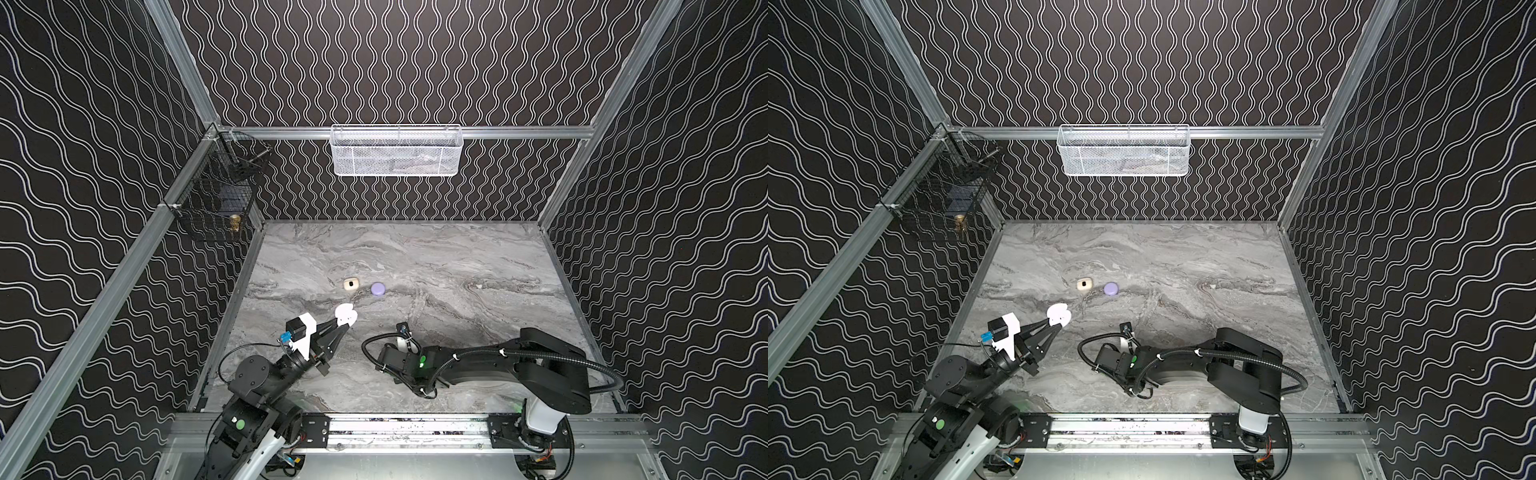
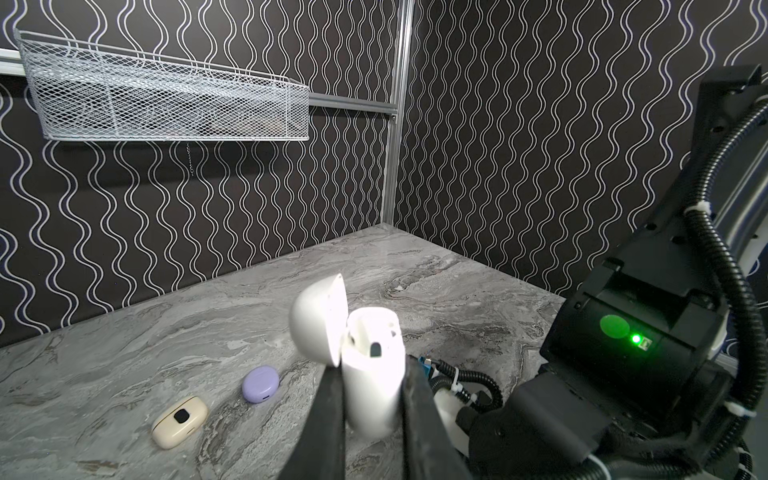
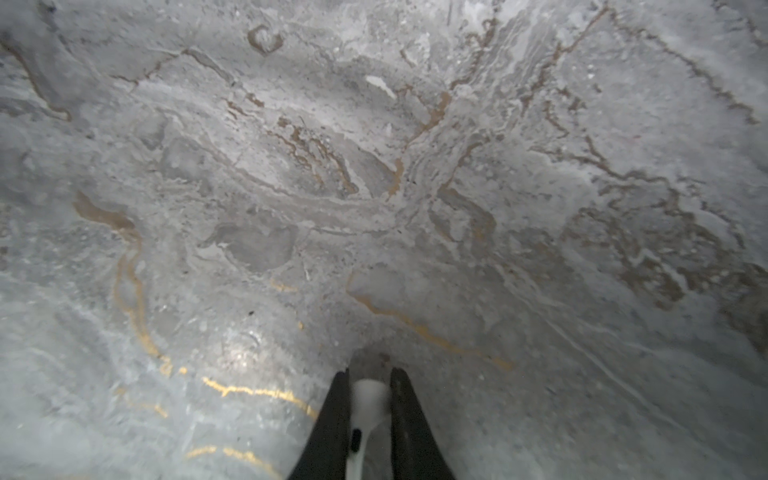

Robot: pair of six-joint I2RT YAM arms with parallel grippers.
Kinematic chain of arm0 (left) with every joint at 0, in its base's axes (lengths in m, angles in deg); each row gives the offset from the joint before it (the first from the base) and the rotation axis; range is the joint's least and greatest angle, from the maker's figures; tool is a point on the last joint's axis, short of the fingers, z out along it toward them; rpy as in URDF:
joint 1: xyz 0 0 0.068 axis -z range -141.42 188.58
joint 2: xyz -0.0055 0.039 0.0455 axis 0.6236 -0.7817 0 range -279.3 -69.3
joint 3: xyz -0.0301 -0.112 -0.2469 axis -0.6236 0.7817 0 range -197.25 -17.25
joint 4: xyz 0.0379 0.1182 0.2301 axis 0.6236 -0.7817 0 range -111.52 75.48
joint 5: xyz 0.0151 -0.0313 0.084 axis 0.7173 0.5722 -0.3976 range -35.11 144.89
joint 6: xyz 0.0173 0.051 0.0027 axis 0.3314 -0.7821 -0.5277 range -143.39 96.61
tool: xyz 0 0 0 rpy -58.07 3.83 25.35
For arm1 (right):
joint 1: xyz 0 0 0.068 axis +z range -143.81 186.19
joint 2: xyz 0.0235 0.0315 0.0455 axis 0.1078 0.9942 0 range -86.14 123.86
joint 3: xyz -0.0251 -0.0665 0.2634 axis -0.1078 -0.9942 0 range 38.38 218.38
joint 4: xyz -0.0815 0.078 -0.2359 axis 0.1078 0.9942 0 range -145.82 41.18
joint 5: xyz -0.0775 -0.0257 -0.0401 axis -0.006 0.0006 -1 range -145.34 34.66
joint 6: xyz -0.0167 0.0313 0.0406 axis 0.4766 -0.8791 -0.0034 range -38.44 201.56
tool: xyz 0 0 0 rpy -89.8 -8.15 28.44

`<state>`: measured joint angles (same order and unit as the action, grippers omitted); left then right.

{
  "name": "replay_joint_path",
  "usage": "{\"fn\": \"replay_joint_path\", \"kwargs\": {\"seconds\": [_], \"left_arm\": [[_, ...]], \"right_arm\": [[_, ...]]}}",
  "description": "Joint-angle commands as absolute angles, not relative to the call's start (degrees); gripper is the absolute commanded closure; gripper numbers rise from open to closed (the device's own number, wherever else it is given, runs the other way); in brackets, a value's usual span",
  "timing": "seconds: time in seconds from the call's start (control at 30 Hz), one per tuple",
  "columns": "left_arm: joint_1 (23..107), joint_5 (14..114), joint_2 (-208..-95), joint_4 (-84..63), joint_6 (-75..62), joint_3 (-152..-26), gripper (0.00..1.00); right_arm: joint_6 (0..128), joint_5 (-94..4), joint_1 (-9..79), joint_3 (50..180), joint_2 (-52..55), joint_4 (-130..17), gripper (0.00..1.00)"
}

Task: Insert the wireless bluetooth earbuds into the charging case
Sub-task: 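Lift the earbud and carry it toward the case in the left gripper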

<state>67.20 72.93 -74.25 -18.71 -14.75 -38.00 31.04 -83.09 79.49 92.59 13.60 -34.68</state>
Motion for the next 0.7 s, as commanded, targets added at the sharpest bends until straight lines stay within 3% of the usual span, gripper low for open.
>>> {"fn": "replay_joint_path", "kwargs": {"seconds": [0.0, 0.3, 0.5, 0.67], "left_arm": [[67.19, 73.05, -74.24, -17.88, -15.31, -38.60, 1.00], [67.15, 78.21, -72.63, -15.47, -15.66, -37.80, 1.00], [67.22, 80.96, -70.59, -14.06, -15.46, -36.92, 1.00], [67.16, 82.54, -70.66, -13.06, -15.39, -36.66, 1.00]], "right_arm": [[28.86, -84.74, 79.84, 92.51, 10.55, -33.01, 0.86], [35.85, -96.48, 82.17, 97.96, -6.75, -35.06, 0.88], [51.31, -102.45, 87.96, 97.83, -17.21, -53.54, 0.88], [59.64, -102.59, 90.29, 98.54, -17.92, -64.42, 0.88]]}}
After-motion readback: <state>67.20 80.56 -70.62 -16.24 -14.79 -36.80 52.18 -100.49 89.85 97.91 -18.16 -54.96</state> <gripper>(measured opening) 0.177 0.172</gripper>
